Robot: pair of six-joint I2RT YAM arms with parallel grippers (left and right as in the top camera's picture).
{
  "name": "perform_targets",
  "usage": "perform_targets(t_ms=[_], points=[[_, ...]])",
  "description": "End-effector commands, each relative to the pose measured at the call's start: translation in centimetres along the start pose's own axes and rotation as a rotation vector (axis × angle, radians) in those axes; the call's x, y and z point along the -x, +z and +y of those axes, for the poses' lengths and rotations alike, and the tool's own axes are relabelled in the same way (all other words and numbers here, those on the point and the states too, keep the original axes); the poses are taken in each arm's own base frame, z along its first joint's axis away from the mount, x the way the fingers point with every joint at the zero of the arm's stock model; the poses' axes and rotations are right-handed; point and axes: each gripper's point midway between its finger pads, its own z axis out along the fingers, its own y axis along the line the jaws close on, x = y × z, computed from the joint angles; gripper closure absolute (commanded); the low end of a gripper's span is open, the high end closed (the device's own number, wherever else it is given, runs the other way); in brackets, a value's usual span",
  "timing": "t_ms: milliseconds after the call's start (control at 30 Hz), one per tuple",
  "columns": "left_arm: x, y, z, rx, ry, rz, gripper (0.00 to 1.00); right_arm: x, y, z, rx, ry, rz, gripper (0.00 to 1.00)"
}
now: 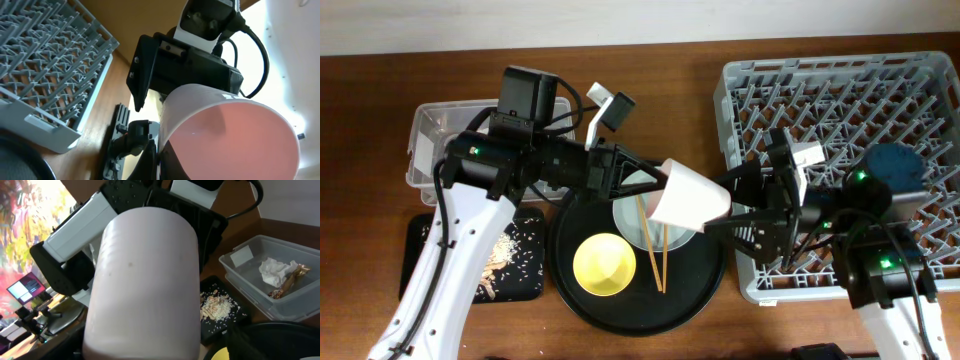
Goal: Sort waste into correct bins and load items into the dishwasher rack
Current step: 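Hand the pink cup from the left gripper to the right gripper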
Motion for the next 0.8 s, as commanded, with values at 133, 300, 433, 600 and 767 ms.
perform_targets(t_ms=[133,300,433,600,767], points=[[0.1,0.1,-0.5,-0.030,0.036,0.001,1.00,0.3,2.2,2.4,0.095,-0.124,0.028,0.31],[0.1,0.1,-0.5,-0.029,0.036,0.001,1.00,1.2,2.3,1.6,0.038,-0.163,-0.011,0.38],[0.1,0.1,-0.2,-0.008,0.036,0.001,1.00,1.6,2.4,0.6,-0.002,-0.153,-0.028,0.25],[0.1,0.1,-0.1,-0.006,0.037,0.001,1.00,1.5,2.7,-1.0,-0.027,-0.117,-0.027,0.32],[0.3,-0.5,3.2,0.187,0.033,-0.011,0.75,1.8,2.7,-1.5,-0.049,-0.125,-0.041,0.47]])
